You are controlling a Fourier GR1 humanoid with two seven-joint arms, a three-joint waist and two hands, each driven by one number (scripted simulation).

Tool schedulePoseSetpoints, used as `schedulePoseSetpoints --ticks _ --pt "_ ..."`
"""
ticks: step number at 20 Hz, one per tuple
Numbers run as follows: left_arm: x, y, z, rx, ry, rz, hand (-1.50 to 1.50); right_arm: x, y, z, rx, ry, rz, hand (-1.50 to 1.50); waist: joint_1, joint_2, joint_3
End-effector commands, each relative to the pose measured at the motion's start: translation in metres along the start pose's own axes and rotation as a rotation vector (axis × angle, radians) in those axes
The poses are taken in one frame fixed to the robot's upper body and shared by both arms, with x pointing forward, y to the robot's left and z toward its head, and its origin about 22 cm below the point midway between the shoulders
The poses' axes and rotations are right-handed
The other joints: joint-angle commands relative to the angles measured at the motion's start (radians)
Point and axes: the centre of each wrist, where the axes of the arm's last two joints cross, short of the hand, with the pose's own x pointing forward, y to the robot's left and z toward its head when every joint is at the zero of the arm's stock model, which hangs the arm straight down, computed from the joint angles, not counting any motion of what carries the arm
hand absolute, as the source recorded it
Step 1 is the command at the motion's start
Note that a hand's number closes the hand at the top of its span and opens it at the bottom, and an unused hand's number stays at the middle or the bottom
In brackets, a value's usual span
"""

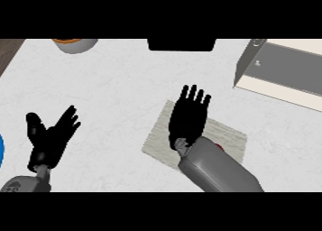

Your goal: Pick the sweet potato from the placemat and place it in the tiered shelf

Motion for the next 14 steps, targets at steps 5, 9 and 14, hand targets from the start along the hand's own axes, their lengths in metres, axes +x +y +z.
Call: schedulePoseSetpoints --ticks 5,9,14 --pt "0.004 -0.012 0.004 -0.012 0.025 0.004 0.00 0.005 0.016 0.003 0.003 0.238 0.021 -1.50 0.003 0.002 -0.002" --pt "-0.002 0.010 -0.001 -0.002 0.026 -0.003 0.00 0.007 0.019 -0.010 -0.022 0.275 0.059 -1.50 0.007 0.007 -0.003" --pt "-0.006 0.002 -0.002 0.010 0.016 0.004 0.00 -0.005 0.048 -0.001 -0.037 0.287 0.084 -1.50 -0.010 0.004 -0.003"
